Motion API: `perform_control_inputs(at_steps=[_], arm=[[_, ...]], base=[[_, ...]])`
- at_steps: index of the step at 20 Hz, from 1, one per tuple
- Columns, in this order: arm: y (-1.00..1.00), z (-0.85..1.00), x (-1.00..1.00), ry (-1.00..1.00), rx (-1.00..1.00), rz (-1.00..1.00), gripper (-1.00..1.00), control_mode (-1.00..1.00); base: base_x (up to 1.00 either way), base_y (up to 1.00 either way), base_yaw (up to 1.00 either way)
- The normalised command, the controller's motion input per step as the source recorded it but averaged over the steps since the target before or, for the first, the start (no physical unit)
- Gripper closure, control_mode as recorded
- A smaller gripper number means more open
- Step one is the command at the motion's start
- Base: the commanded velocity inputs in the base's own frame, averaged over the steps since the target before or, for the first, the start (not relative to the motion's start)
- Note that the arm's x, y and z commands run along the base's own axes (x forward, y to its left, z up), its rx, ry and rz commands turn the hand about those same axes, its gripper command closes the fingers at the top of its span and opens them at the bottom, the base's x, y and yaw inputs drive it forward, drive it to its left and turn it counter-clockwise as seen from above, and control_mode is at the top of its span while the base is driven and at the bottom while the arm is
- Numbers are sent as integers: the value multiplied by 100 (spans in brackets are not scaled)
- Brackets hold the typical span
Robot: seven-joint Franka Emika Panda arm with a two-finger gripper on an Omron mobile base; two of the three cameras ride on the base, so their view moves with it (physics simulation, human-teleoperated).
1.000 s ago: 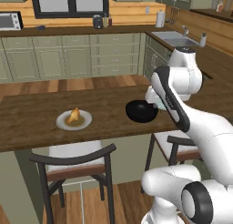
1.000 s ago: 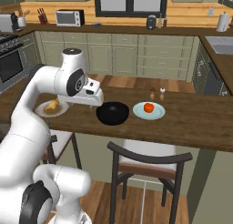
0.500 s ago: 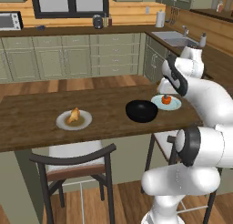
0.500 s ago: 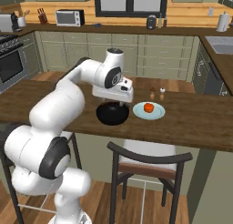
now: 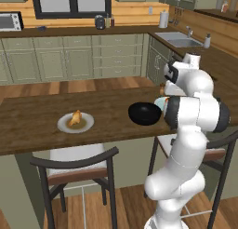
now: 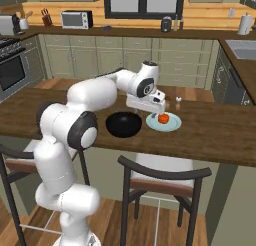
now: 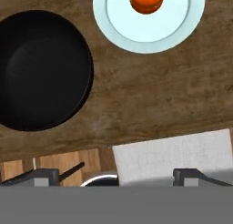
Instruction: Pick the chicken drumstick and squash from their plates and place them in the bowl. Then put the bowl in the fridge.
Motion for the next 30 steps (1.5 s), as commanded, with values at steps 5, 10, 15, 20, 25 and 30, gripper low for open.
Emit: perform_control_inputs(at_steps=[5, 10, 15, 20, 25, 30], arm=[[-28, -44, 99, 0, -1, -19, -100, -100], [-29, -31, 98, 0, 0, 0, -100, -100], [-36, -32, 60, 0, 0, 0, -100, -100], [-1, -40, 0, -13, -1, 0, -100, -100], [6, -49, -12, -16, -15, -3, -100, -100], [30, -36, -21, -6, -19, -6, -100, -100]], base=[[0, 0, 0], [0, 0, 0], [0, 0, 0], [0, 0, 0], [0, 0, 0], [0, 0, 0]])
